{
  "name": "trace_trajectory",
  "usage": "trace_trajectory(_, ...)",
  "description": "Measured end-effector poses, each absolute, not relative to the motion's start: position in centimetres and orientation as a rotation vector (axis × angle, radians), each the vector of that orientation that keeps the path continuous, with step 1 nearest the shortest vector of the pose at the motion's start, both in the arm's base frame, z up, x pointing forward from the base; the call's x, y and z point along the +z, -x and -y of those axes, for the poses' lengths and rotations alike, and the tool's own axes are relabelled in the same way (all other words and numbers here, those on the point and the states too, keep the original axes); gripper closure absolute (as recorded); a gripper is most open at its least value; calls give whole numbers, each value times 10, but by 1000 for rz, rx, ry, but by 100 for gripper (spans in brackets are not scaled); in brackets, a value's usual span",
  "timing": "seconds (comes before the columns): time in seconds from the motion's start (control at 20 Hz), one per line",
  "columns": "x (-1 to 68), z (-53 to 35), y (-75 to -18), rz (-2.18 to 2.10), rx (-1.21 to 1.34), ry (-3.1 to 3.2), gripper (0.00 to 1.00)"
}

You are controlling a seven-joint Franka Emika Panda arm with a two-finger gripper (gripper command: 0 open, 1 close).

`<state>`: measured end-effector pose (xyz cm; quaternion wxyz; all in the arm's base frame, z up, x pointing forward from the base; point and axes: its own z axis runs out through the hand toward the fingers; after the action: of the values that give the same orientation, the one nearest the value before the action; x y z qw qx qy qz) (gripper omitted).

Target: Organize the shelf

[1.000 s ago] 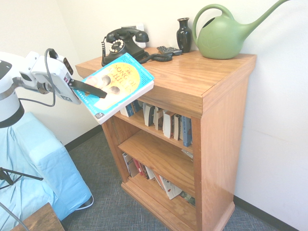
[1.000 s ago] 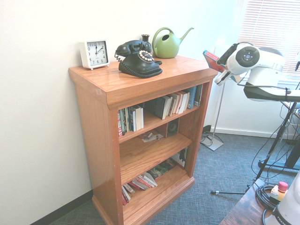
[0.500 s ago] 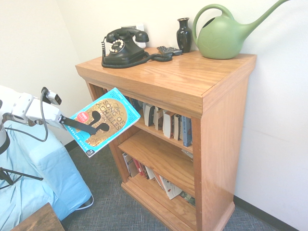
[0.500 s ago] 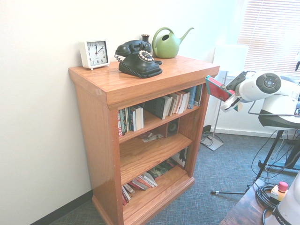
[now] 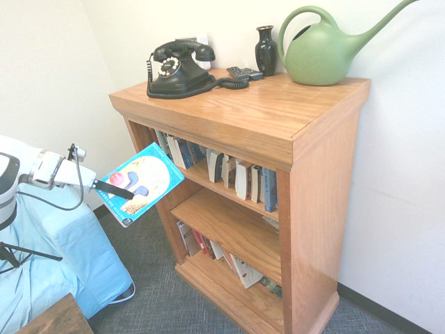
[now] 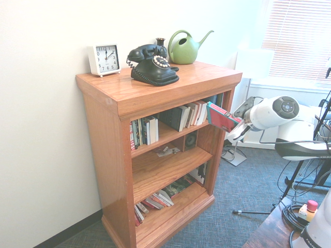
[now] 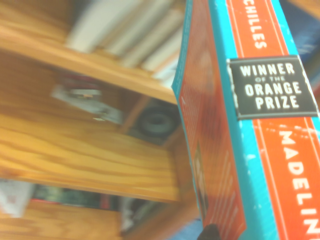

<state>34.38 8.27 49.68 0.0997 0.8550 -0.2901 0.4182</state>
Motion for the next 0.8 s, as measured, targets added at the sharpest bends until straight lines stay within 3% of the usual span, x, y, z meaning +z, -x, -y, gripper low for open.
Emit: trace_trajectory(0.8,449,-110,-426,858,1244,-2833,100)
